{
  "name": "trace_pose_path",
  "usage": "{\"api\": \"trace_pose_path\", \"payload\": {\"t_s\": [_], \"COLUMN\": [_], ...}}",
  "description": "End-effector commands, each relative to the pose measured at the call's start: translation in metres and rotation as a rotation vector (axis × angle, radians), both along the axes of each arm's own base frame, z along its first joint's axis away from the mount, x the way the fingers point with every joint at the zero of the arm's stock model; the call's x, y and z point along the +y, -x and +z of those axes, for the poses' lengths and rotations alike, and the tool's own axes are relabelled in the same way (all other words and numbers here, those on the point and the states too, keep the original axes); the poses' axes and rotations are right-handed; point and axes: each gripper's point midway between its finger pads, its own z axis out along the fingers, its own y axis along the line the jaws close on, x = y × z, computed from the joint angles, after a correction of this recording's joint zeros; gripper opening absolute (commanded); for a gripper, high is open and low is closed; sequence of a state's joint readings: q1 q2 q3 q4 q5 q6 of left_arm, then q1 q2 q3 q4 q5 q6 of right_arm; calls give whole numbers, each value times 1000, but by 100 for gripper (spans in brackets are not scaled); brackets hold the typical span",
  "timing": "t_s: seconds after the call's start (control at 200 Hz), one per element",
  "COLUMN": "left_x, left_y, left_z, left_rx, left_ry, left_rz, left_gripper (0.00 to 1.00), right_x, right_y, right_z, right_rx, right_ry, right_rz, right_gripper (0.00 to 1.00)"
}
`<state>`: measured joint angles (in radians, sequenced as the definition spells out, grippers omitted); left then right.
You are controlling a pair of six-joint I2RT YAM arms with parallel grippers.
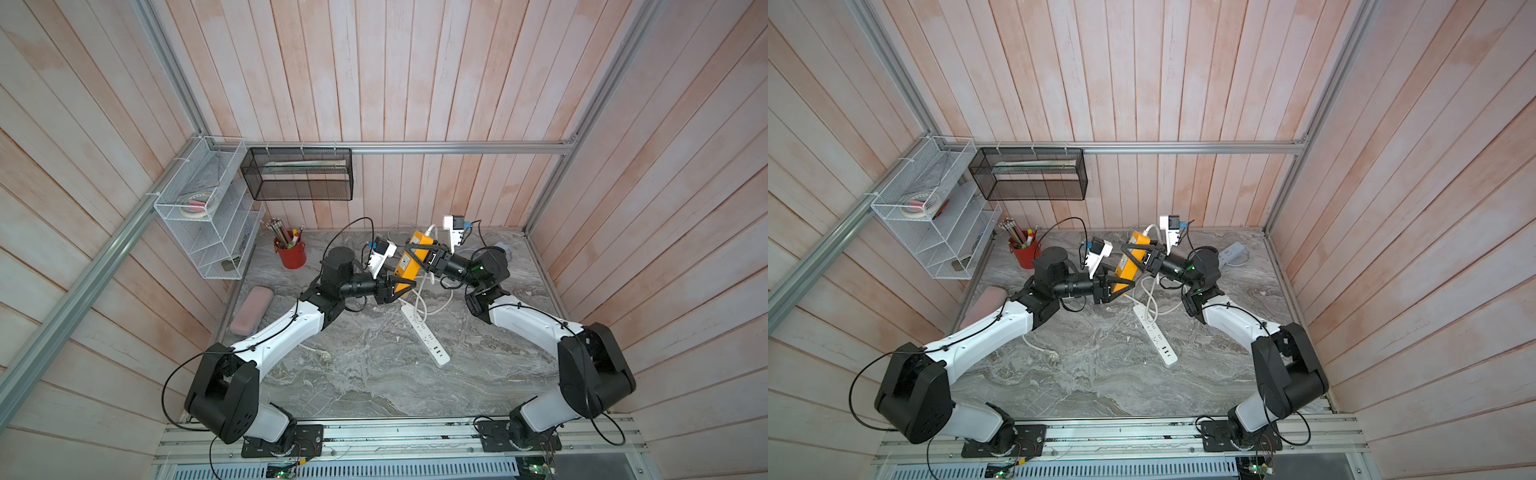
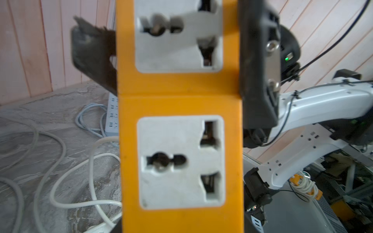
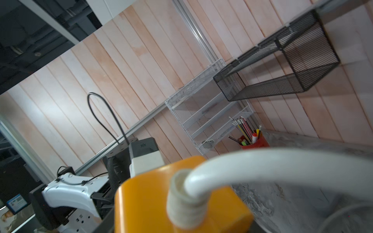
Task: Wrap the cord around the power strip
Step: Adjust the power strip.
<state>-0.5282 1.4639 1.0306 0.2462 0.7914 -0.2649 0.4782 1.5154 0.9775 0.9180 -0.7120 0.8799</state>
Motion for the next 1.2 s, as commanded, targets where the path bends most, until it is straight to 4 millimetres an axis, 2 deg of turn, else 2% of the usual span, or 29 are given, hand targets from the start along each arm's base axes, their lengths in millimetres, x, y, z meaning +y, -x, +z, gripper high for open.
{"api": "trace_pose_path", "payload": {"t_s": [0.0, 0.08, 0.12, 0.23, 0.34, 0.475, 0.59, 0.7, 0.8, 0.925, 0.985, 1.135, 1.19], "left_x": [18, 13, 10, 11, 12, 18, 20, 18, 17, 18, 20, 41, 51], "left_y": [-34, -35, -34, -33, -27, -33, -40, -40, -41, -37, -32, -24, -24], "left_z": [-2, -8, -8, -4, 3, 0, -8, -6, -4, -2, 5, 16, 14], "left_rx": [-139, -176, -177, -200, -216, -220, -232, -245, -238, -214, -193, -32, 36], "left_ry": [-76, -124, -128, -107, -65, -81, -127, -136, -141, -157, -145, -62, -36], "left_rz": [207, 223, 225, 239, 231, 285, 320, 313, 311, 293, 270, 196, 169], "left_gripper": [20, 20, 19, 13, 11, 8, 7, 9, 17, 39, 53, 71, 73], "right_x": [-11, -8, -6, -1, -4, -19, -26, -11, 1, 1, -1, -12, -15], "right_y": [-39, -45, -46, -40, -36, -45, -52, -56, -58, -62, -63, -61, -55], "right_z": [-40, -50, -48, -36, -27, -43, -54, -64, -64, -53, -43, -13, -1], "right_rx": [212, 265, 275, 253, 228, 354, 442, 456, 452, 379, 324, 148, 83], "right_ry": [193, 254, 236, 162, 128, 177, 238, 325, 334, 319, 296, 252, 228], "right_rz": [-243, -268, -263, -220, -221, -324, -423, -422, -402, -423, -418, -387, -355], "right_gripper": [54, 54, 55, 64, 68, 73, 68, 55, 41, 23, 19, 13, 11]}}
